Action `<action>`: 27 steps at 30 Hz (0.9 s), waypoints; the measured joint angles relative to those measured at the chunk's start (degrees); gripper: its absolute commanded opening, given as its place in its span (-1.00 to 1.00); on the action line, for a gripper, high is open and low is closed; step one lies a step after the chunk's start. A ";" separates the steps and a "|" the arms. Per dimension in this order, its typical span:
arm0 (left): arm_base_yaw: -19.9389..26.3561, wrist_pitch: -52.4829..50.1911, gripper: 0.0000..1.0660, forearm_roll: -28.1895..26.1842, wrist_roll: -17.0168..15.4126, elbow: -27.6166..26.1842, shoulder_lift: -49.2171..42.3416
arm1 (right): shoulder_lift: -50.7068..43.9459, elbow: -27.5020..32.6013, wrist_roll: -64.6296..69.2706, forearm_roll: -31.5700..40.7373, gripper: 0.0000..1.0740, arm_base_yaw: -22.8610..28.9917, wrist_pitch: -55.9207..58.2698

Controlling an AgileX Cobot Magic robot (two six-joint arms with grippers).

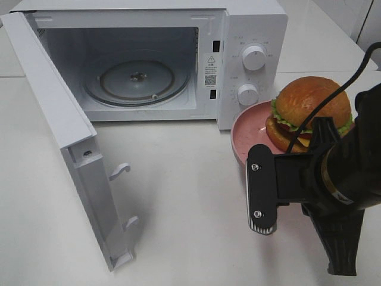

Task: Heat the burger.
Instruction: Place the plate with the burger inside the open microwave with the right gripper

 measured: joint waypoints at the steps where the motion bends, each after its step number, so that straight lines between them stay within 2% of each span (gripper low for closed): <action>1: 0.00 0.00 0.83 0.00 0.00 0.00 0.00 | 0.00 0.00 -1.89 -0.34 -1.00 0.00 -0.86; 27: 0.00 0.00 0.83 0.00 0.00 0.00 0.00 | 0.00 0.17 -25.21 -0.80 -1.00 0.00 -10.31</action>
